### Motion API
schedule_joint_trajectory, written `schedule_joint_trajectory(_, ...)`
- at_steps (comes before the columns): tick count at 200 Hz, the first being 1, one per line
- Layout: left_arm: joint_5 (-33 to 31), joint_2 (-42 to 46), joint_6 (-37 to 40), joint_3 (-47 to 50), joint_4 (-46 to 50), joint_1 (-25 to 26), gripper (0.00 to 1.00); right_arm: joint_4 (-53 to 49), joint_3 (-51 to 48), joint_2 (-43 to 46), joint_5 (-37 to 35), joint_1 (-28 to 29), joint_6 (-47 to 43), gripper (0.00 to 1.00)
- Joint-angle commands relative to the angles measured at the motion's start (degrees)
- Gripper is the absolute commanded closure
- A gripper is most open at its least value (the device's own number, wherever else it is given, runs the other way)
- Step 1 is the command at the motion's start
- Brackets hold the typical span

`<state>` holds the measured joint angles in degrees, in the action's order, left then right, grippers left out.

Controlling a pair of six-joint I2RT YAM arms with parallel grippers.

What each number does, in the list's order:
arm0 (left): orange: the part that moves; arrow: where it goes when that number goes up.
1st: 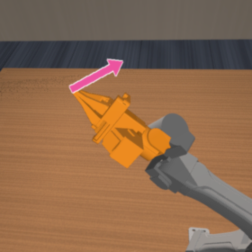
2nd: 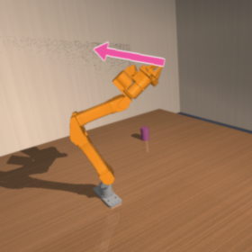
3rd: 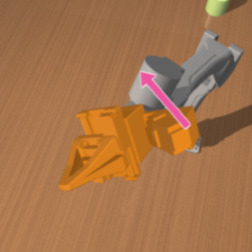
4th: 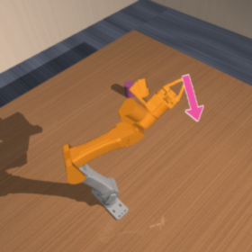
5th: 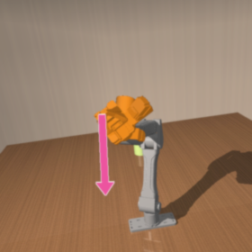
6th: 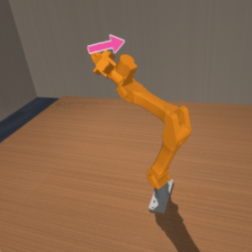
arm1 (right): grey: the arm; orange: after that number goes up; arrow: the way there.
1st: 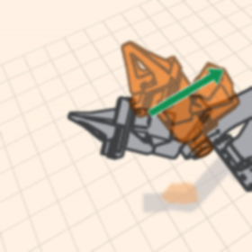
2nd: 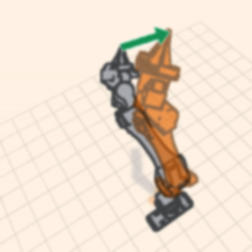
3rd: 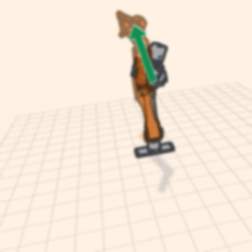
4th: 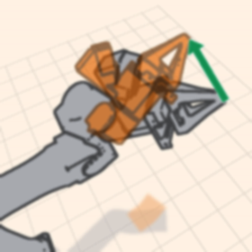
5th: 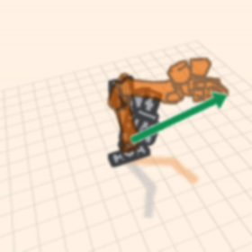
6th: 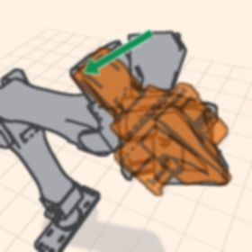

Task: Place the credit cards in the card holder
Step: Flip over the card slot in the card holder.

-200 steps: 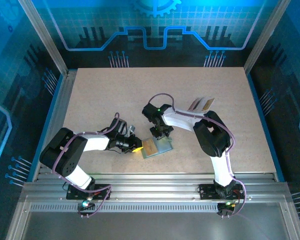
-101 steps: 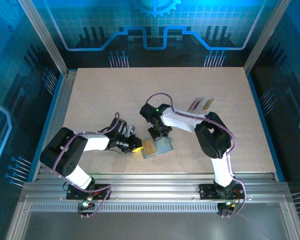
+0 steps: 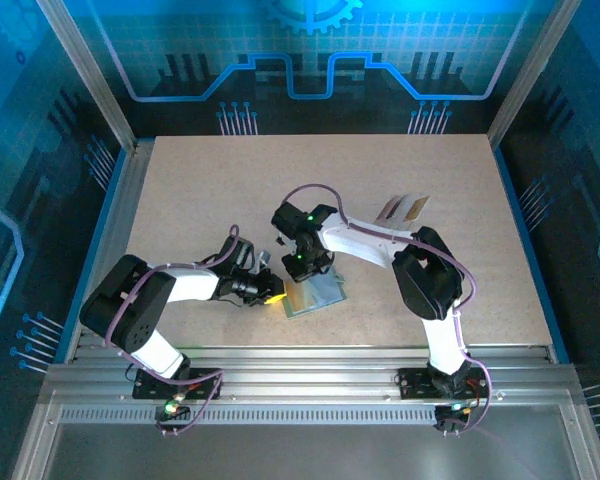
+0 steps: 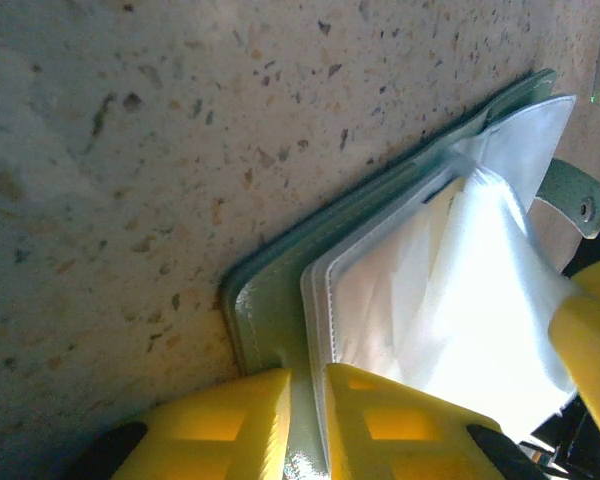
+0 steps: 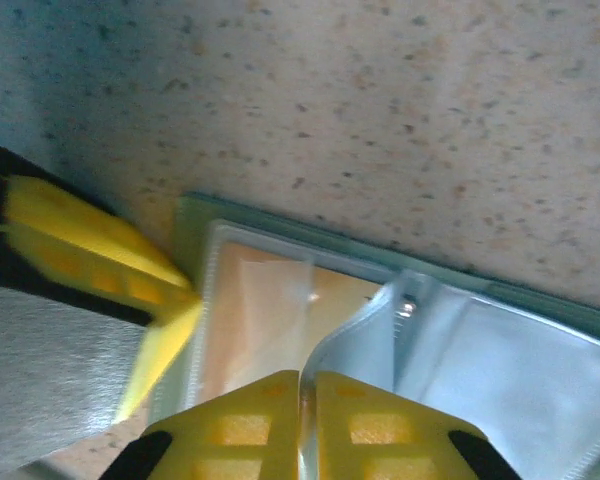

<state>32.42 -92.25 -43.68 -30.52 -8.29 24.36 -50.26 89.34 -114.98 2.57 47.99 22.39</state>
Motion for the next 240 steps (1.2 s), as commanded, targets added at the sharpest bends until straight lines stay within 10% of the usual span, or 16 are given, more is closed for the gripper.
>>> schedule_joint_trajectory(1,-5.8,-6.6,-0.4,2.3,-1.2,2.6,0.82,2.0,-0.3,-0.5,5.7,0.2,2.2,0.85)
schedule_joint_trajectory(240,-8.1,14.7,2.8,0.9,15.0,1.1,0.53,9.7,-8.3,-0.5,6.5,-1.4,3.4,0.35)
